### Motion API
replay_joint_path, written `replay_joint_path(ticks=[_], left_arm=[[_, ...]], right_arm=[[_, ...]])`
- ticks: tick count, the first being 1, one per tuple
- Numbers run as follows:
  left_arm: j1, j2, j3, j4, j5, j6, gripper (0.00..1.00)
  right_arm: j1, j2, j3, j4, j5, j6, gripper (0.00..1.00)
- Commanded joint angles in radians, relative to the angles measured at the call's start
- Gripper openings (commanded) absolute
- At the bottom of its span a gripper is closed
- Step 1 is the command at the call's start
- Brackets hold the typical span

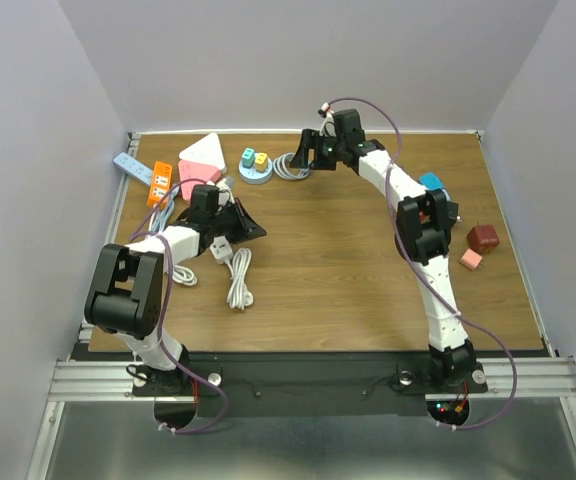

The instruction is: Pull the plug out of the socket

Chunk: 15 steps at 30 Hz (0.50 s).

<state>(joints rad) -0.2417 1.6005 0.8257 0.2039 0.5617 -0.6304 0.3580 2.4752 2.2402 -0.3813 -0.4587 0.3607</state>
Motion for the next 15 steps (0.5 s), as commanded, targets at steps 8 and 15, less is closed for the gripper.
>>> replay_joint_path(ticks=[8,15], left_arm=[[-0.019,0.145,0.003,-0.046,-0.111,-0.005,0.0],[0.028,0.15,0.013,-0.098,-0.213,0.031,0.0]], right_arm=[[0.029,0.068,0.055,0.295,-0.123,-0.068,0.79],[0.059,0.133,0.079,0.352,-0.124,-0.054,0.8]])
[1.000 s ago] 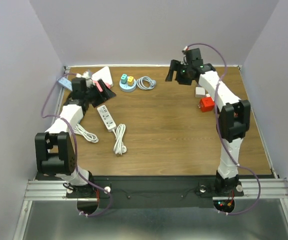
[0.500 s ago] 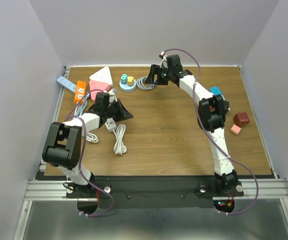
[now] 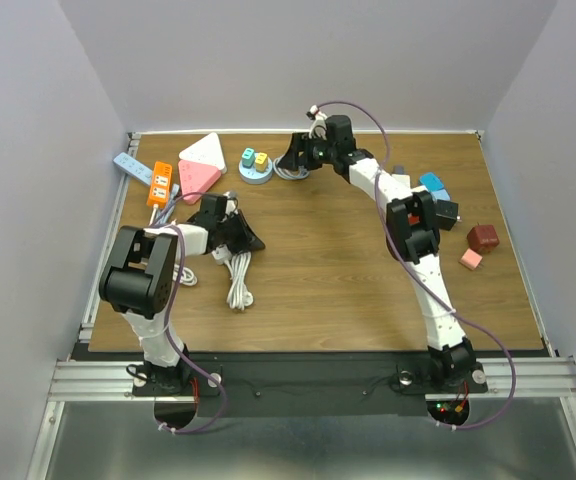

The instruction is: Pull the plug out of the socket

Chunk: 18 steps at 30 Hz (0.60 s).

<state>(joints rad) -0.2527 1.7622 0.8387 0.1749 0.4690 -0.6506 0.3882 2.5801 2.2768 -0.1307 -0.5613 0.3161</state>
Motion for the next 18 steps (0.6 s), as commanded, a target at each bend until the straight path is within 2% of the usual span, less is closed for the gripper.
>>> replay_joint_path(ticks=[1,8,11,16,17,18], left_arm=[[0.059,-0.021,-0.001,-0.071,-0.124,0.054,0.0],[0.133,-0.081,0.014,-0.112,-0.107,0.105,0.0],[0.15,-0.107,0.004,-0.112,-0.087,0.101,0.0],[0.181,-0.145,-0.018,-0.109,-0.069,0.106,0.0],[0.185,-0.148,-0.021,-0.107,-0.066,0.108,0.0],[0.188,-0.153,-0.023,-0.107,-0.064,0.109,0.0]], right_arm=[[0.034,0.034,0.044,0.109,-0.022,-0.012,0.8],[0.072,0.092,0.085,0.15,0.096,-0.025,0.76],[0.077,0.11,0.084,0.151,0.158,-0.029,0.68],[0.077,0.123,0.061,0.151,0.176,-0.026,0.57],[0.077,0.124,0.058,0.151,0.176,-0.025,0.54],[0.077,0.126,0.052,0.151,0.175,-0.023,0.46]])
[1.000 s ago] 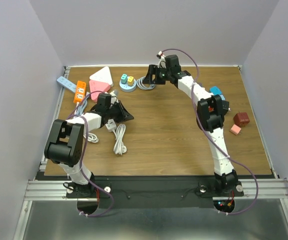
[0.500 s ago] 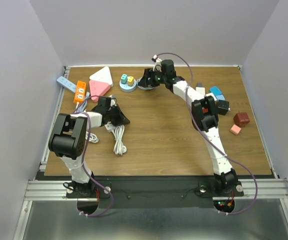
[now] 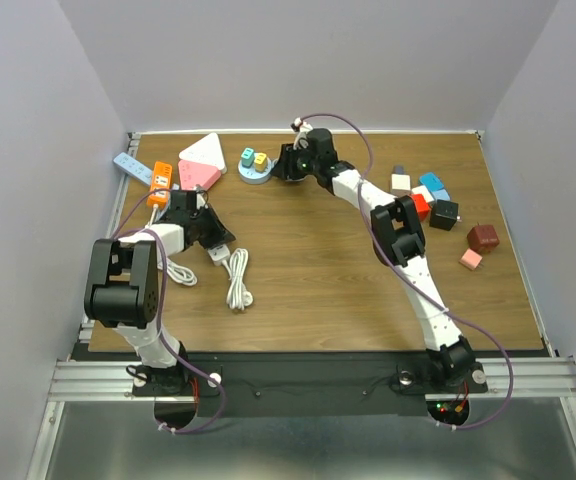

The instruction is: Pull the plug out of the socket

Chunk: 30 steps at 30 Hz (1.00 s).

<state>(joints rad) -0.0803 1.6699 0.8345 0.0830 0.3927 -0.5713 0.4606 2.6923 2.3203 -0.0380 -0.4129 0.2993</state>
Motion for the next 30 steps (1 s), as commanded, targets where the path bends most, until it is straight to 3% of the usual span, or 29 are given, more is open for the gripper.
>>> replay_joint_path(ticks=[1,8,14,23,27,30], left_arm=[[0.027,-0.064,-0.021,-0.015,0.021,0.034,0.0],[0.045,-0.084,-0.015,-0.014,0.046,0.047,0.0],[0.047,-0.091,0.021,-0.017,0.077,0.057,0.0],[0.043,-0.056,0.063,-0.017,0.144,0.102,0.0],[0.024,-0.024,0.078,-0.014,0.161,0.117,0.0],[-0.004,-0.01,0.081,-0.006,0.169,0.116,0.0]], right_arm=[[0.006,0.011,0.001,0.058,0.019,-0.005,0.42],[0.006,-0.091,-0.166,0.046,-0.044,-0.015,0.27],[0.004,-0.279,-0.433,0.007,-0.07,-0.077,0.01],[0.006,-0.639,-0.815,-0.161,-0.234,-0.12,0.0],[0.01,-0.796,-0.998,-0.285,-0.199,-0.129,0.02],[0.019,-0.926,-1.153,-0.307,-0.143,-0.108,0.1]])
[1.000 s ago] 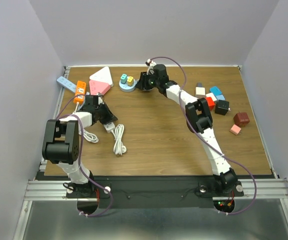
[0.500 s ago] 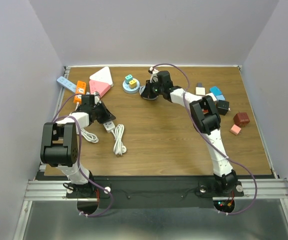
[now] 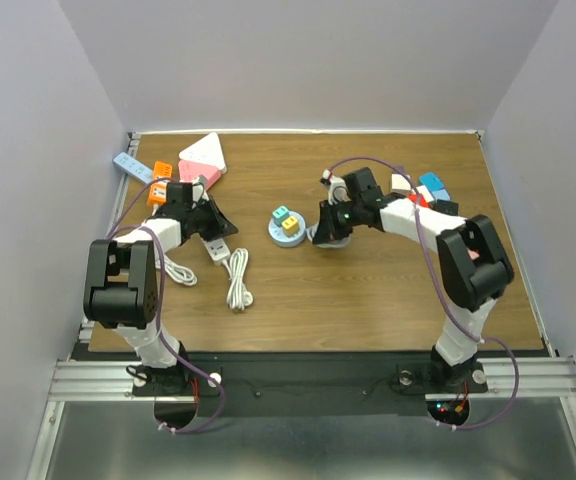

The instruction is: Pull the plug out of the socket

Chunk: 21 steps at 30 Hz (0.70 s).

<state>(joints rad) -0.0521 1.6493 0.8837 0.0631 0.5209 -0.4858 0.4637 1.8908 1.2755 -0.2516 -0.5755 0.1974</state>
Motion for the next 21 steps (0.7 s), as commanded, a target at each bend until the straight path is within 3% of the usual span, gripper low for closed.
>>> replay_joint_path(ticks=[1,5,6,9,13,21], left_arm=[[-0.041,0.017,0.034,0.018,0.039,0.027,0.0],[-0.084,0.027,0.031,0.032,0.041,0.016,0.0],[-0.098,0.032,0.031,0.033,0.041,0.013,0.0],[-0.114,0.032,0.018,0.041,0.034,0.012,0.0],[-0.123,0.018,-0.002,0.06,0.028,0.003,0.0],[-0.141,-0.049,-0.051,0.066,0.011,-0.025,0.0]], right_arm=[[0.024,-0.186,-0.146,-0.095,0.049,0.0,0.13],[0.039,-0.272,-0.287,-0.094,0.118,0.037,0.35],[0.046,-0.294,-0.298,-0.097,0.134,0.046,0.44],[0.062,-0.323,-0.321,-0.097,0.141,0.066,0.56],[0.079,-0.361,-0.308,-0.098,0.141,0.082,0.64],[0.124,-0.415,-0.151,-0.199,0.23,0.053,0.65]])
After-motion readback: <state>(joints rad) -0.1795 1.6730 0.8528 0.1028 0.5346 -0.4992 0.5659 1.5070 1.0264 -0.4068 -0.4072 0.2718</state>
